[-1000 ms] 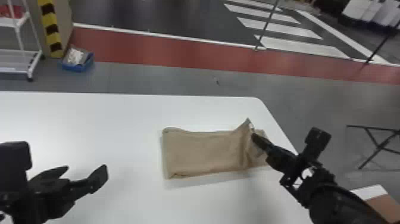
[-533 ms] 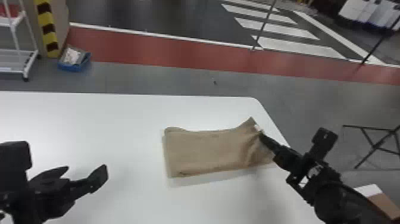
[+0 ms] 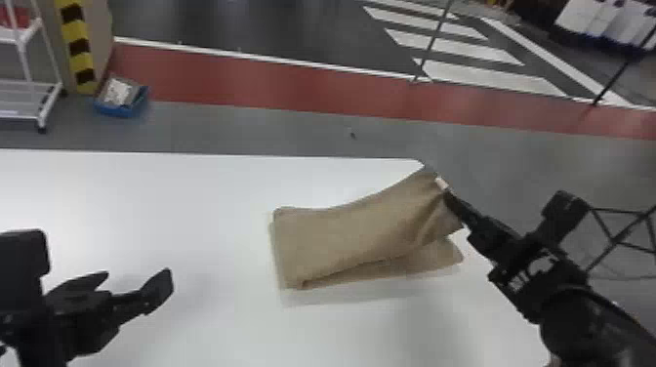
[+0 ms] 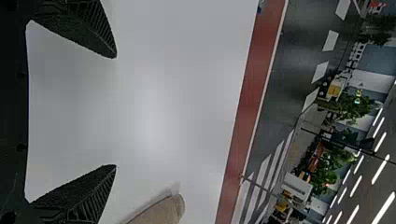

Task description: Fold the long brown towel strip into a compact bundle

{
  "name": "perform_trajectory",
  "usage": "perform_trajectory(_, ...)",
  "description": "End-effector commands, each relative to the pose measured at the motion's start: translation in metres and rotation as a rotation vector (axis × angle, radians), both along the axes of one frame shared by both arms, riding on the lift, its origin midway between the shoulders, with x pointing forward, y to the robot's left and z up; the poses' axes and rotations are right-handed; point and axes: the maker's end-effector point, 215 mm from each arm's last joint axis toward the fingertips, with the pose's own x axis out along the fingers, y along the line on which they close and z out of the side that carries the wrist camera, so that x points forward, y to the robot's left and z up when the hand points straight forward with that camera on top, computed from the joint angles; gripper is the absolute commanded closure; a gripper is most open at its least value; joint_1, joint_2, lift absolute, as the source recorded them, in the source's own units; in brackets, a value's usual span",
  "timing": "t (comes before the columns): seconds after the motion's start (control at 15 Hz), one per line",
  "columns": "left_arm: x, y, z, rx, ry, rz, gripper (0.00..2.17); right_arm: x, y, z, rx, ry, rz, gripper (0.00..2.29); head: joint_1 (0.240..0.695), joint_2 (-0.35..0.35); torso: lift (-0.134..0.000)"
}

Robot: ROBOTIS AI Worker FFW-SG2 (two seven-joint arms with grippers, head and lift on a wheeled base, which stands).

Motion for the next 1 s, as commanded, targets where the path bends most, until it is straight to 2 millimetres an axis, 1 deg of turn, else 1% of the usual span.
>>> perform_trajectory(0.0, 0.001, 0.004, -0.003, -0.001, 0.007, 0.007, 0.03, -0.002, -0.022, -0.012, -0.002, 0.037, -0.016, 1.11, 0.695, -0.350, -0.125)
perform_trajectory(0.07, 0.000, 0.003, -0.004, -0.005, 0.009, 0.006, 0.03, -0.001, -0.020, -0.027, -0.011, 0.070, -0.009, 1.11, 0.695, -0.350, -0.125)
perform_trajectory(0.13, -0.001, 0.000, -0.006, -0.007, 0.013, 0.000, 0.03, 0.000, -0.016, -0.048, -0.012, 0.101, -0.002, 1.11, 0.695, -0.350, -0.125)
perform_trajectory(0.27, -0.003, -0.003, -0.008, -0.003, 0.016, -0.007, 0.03, 0.005, -0.002, -0.067, -0.017, 0.122, 0.019, 1.11, 0.695, -0.350, -0.125)
perform_trajectory(0.33, -0.003, -0.004, -0.007, -0.004, 0.015, -0.008, 0.03, 0.007, 0.001, -0.072, -0.024, 0.131, 0.021, 1.11, 0.695, -0.350, -0.125)
perform_trajectory(0.47, -0.004, 0.000, -0.007, -0.001, 0.016, -0.002, 0.03, 0.008, -0.001, -0.070, -0.031, 0.128, 0.017, 1.11, 0.695, -0.350, -0.125)
perform_trajectory(0.6, -0.006, 0.002, -0.010, 0.001, 0.021, -0.001, 0.03, 0.005, -0.008, -0.059, -0.025, 0.111, 0.005, 1.11, 0.695, -0.350, -0.125)
perform_trajectory(0.67, -0.006, 0.001, -0.011, 0.000, 0.022, 0.000, 0.03, 0.002, -0.014, -0.048, -0.038, 0.095, -0.005, 1.11, 0.695, -0.350, -0.125)
perform_trajectory(0.73, -0.006, 0.001, -0.010, -0.002, 0.022, -0.002, 0.03, -0.003, -0.023, -0.041, -0.037, 0.083, -0.020, 1.11, 0.695, -0.350, -0.125)
perform_trajectory(0.8, -0.006, 0.001, -0.010, -0.002, 0.022, -0.002, 0.03, -0.005, -0.027, -0.040, -0.034, 0.081, -0.027, 1.11, 0.695, -0.350, -0.125)
perform_trajectory(0.87, -0.006, 0.001, -0.010, -0.003, 0.021, -0.002, 0.03, -0.007, -0.035, -0.039, -0.063, 0.086, -0.037, 0.91, 0.695, -0.350, -0.125)
perform_trajectory(0.93, -0.006, 0.001, -0.009, -0.004, 0.020, -0.003, 0.03, -0.009, -0.043, -0.046, -0.101, 0.112, -0.058, 0.16, 0.695, -0.350, -0.125)
